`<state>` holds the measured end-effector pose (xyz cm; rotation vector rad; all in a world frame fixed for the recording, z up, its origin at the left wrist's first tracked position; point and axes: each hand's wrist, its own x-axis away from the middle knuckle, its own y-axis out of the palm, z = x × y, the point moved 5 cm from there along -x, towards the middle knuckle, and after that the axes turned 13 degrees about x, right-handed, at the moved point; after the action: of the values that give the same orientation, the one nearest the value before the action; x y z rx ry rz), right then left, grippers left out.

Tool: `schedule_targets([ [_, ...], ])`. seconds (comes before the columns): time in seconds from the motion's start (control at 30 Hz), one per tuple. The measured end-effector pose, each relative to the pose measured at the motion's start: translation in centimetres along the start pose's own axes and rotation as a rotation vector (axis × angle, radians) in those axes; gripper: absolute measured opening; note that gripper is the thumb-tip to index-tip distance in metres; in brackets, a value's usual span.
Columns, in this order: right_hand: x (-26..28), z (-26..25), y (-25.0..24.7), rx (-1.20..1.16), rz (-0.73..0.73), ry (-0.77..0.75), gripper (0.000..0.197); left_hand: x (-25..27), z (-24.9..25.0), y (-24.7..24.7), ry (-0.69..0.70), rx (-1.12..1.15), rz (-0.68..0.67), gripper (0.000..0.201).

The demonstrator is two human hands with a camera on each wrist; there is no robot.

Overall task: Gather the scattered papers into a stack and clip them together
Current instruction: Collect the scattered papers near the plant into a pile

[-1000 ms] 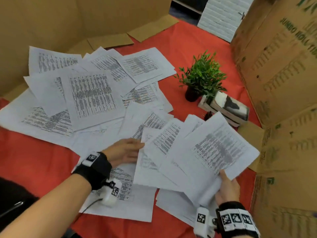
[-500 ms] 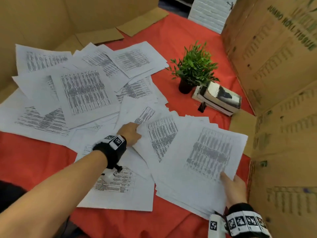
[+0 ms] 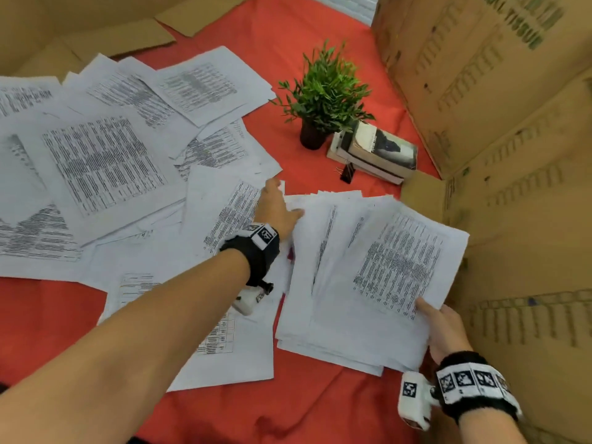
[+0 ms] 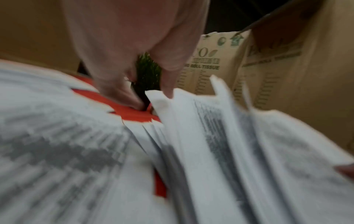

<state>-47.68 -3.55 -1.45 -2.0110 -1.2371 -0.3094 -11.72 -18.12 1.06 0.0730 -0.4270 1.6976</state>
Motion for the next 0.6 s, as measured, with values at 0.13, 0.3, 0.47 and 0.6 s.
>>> schedule_targets([
  [0.13, -2.0, -0.4, 1.8, 0.153, -0.039, 0.003, 0.041, 2.3, -5.0, 2.4, -0.287, -0.201, 0.002, 0.080],
  [0.3, -4.4, -2.4, 3.3, 0.313, -0.083, -0.056, 0.056, 4.7, -5.7, 5.8, -0.243, -0.281, -0.104, 0.076],
  [0.47, -4.1, -5.6, 5.8, 0.299, -0.209, -0.114, 0.032, 5.0, -4.9, 7.3, -0.395, -0.079, 0.009, 0.091],
  [0.6, -4.4, -5.2, 7.3, 0.205, -0.326, -0.024, 0.024, 4.9, -4.5, 9.0, -0.408, -0.049, -0.100, 0.064],
])
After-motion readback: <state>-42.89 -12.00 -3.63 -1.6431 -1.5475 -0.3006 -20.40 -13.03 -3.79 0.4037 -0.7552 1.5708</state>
